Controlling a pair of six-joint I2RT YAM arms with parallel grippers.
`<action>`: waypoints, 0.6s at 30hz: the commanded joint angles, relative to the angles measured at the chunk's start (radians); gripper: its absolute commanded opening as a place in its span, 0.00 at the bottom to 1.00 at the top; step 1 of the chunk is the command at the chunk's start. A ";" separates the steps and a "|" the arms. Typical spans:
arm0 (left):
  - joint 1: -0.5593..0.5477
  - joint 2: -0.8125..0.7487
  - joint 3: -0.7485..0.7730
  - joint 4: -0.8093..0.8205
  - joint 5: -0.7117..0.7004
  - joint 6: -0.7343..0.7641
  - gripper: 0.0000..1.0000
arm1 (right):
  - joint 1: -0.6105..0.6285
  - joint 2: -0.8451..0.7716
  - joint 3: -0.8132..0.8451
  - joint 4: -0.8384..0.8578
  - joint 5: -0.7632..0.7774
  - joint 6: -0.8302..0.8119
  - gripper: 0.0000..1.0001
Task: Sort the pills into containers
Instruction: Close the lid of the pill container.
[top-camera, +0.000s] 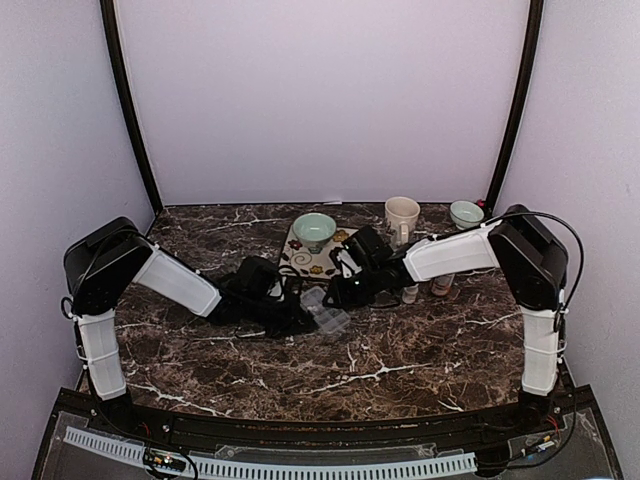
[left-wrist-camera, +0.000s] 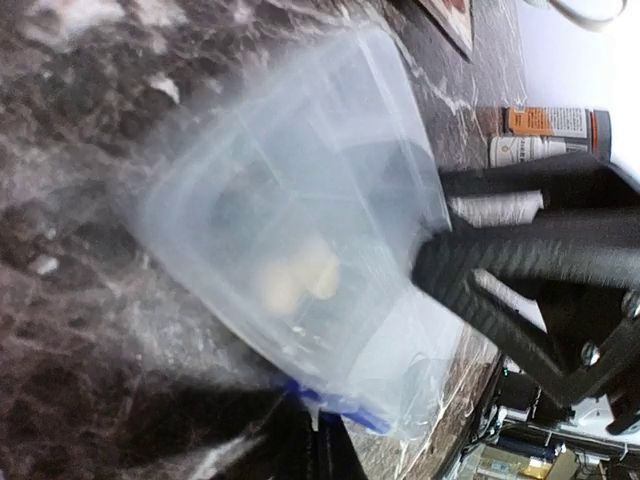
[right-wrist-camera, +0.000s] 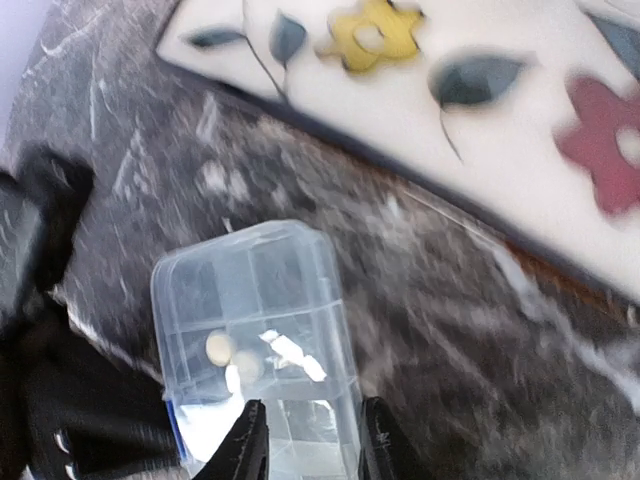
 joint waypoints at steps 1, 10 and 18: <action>-0.063 0.142 0.084 0.134 -0.035 0.087 0.00 | 0.267 0.231 -0.026 -0.040 -0.621 0.024 0.22; -0.048 0.141 0.077 0.116 -0.040 0.093 0.00 | 0.280 0.233 -0.007 -0.129 -0.540 -0.010 0.24; -0.046 0.035 -0.055 0.130 -0.085 0.098 0.00 | 0.267 0.130 -0.021 -0.172 -0.320 -0.037 0.33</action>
